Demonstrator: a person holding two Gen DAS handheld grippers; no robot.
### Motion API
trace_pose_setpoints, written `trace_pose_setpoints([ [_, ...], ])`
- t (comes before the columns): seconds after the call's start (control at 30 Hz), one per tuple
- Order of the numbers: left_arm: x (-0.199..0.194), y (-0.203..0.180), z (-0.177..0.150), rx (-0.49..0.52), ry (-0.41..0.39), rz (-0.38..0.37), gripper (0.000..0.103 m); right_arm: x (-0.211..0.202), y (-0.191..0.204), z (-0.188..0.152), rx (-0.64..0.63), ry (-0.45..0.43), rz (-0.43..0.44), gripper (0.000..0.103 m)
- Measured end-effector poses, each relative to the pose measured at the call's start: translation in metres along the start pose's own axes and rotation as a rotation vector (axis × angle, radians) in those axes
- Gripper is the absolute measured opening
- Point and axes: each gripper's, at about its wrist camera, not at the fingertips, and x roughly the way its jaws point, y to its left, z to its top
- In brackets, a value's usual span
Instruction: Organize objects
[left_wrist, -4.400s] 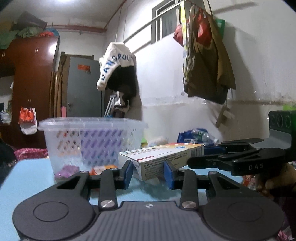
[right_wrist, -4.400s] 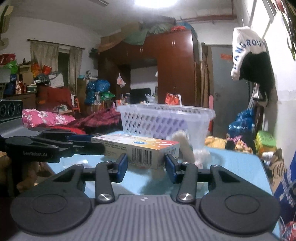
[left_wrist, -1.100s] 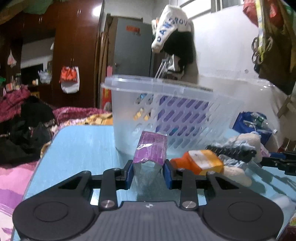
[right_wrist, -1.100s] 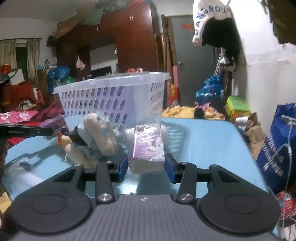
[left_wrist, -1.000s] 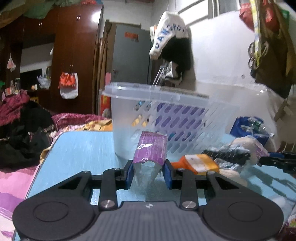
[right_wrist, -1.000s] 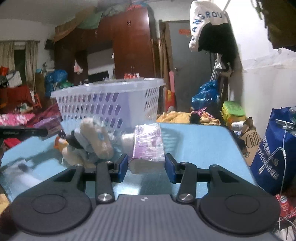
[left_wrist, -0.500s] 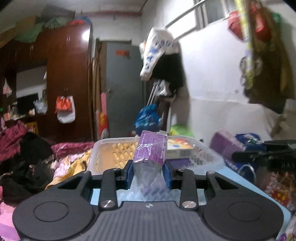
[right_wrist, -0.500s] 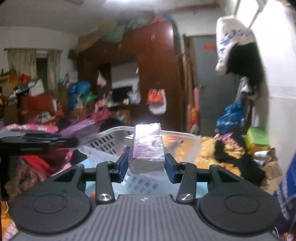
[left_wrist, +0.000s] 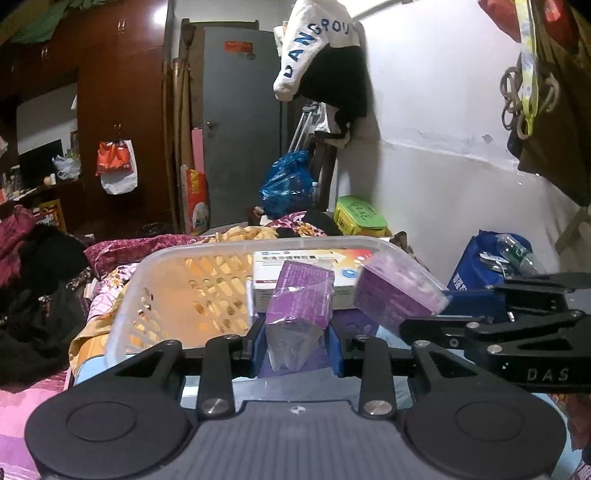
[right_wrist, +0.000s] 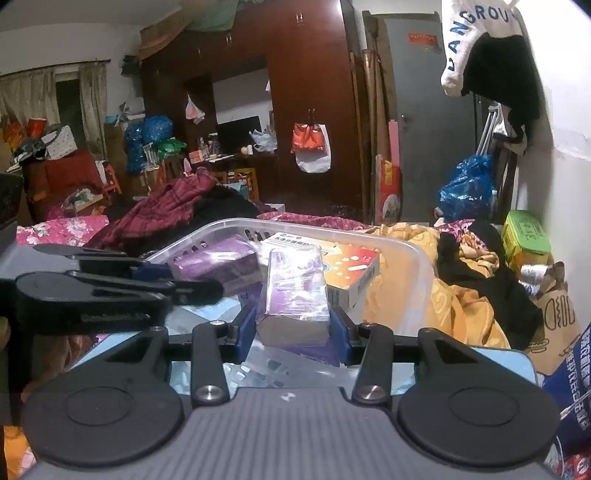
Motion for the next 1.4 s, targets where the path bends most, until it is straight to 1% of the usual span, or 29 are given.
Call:
trace_pose_setpoints([
  [0.07,0.002,-0.002,-0.002,0.009,-0.001,0.018,0.039,-0.001,0.003,0.0,-0.017,0.0,-0.013,0.047],
  [0.17,0.006,-0.003,-0.006,0.013,0.005,0.021,0.039,0.001,0.004,0.002,-0.039,0.007,-0.03,0.048],
  [0.2,0.006,-0.002,-0.006,0.011,0.006,0.019,0.041,0.001,0.004,0.002,-0.038,0.007,-0.035,0.048],
  [0.27,0.003,0.0,-0.008,0.011,-0.01,0.019,0.051,0.001,0.005,0.002,-0.037,0.005,-0.037,0.049],
  [0.3,-0.003,0.0,-0.009,0.021,-0.033,0.026,0.06,0.0,0.005,0.002,-0.041,0.002,-0.039,0.056],
  [0.33,-0.007,-0.001,-0.009,0.03,-0.053,0.037,0.068,0.0,0.006,0.001,-0.05,0.001,-0.046,0.07],
  [0.37,-0.014,-0.003,-0.011,0.041,-0.079,0.052,0.071,-0.003,0.007,0.0,-0.056,-0.009,-0.056,0.077],
  [0.4,-0.022,-0.003,-0.013,0.052,-0.107,0.064,0.075,-0.006,0.008,0.0,-0.059,-0.027,-0.061,0.086],
  [0.47,-0.039,-0.003,-0.018,0.053,-0.151,0.064,0.077,-0.017,0.006,-0.001,-0.048,-0.062,-0.063,0.088],
  [0.5,-0.048,-0.001,-0.023,0.045,-0.163,0.05,0.08,-0.024,0.004,-0.003,-0.035,-0.078,-0.058,0.09],
  [0.53,-0.057,0.0,-0.031,0.037,-0.168,0.028,0.08,-0.033,0.002,-0.006,-0.021,-0.1,-0.051,0.093],
  [0.57,-0.063,0.001,-0.039,0.028,-0.169,0.012,0.08,-0.043,0.0,-0.011,-0.01,-0.126,-0.043,0.1],
  [0.6,-0.071,0.004,-0.052,0.015,-0.167,-0.005,0.081,-0.052,0.0,-0.017,-0.007,-0.146,-0.041,0.103],
  [0.67,-0.082,0.006,-0.076,0.006,-0.16,-0.028,0.081,-0.069,-0.003,-0.036,-0.006,-0.17,-0.056,0.103],
  [0.73,-0.091,0.012,-0.1,-0.011,-0.167,-0.029,0.081,-0.083,-0.008,-0.059,0.007,-0.179,-0.072,0.103],
  [0.8,-0.096,0.019,-0.121,-0.042,-0.162,-0.023,0.081,-0.093,-0.015,-0.084,0.049,-0.177,-0.072,0.103],
  [0.9,-0.105,0.028,-0.151,-0.082,-0.14,-0.03,0.081,-0.099,-0.024,-0.125,0.132,-0.141,-0.064,0.103],
  [1.0,-0.118,0.03,-0.181,-0.073,-0.132,-0.003,0.081,-0.1,-0.025,-0.156,0.178,-0.096,-0.041,0.103],
  [1.07,-0.125,0.032,-0.193,-0.068,-0.128,0.009,0.081,-0.099,-0.018,-0.166,0.169,-0.048,-0.023,0.103],
  [1.13,-0.128,0.034,-0.203,-0.069,-0.117,0.013,0.081,-0.1,-0.01,-0.171,0.154,-0.025,-0.024,0.103],
  [1.23,-0.127,0.033,-0.213,-0.069,-0.085,-0.005,0.081,-0.105,-0.001,-0.174,0.115,-0.041,0.001,0.103],
  [1.27,-0.126,0.03,-0.216,-0.063,-0.078,-0.009,0.081,-0.105,0.002,-0.173,0.102,-0.041,0.013,0.102],
  [1.3,-0.127,0.027,-0.219,-0.047,-0.086,-0.004,0.081,-0.104,0.003,-0.173,0.084,-0.035,0.019,0.097],
  [1.4,-0.129,0.017,-0.225,-0.003,-0.087,-0.008,0.081,-0.097,0.012,-0.177,0.042,-0.023,0.027,0.09],
])
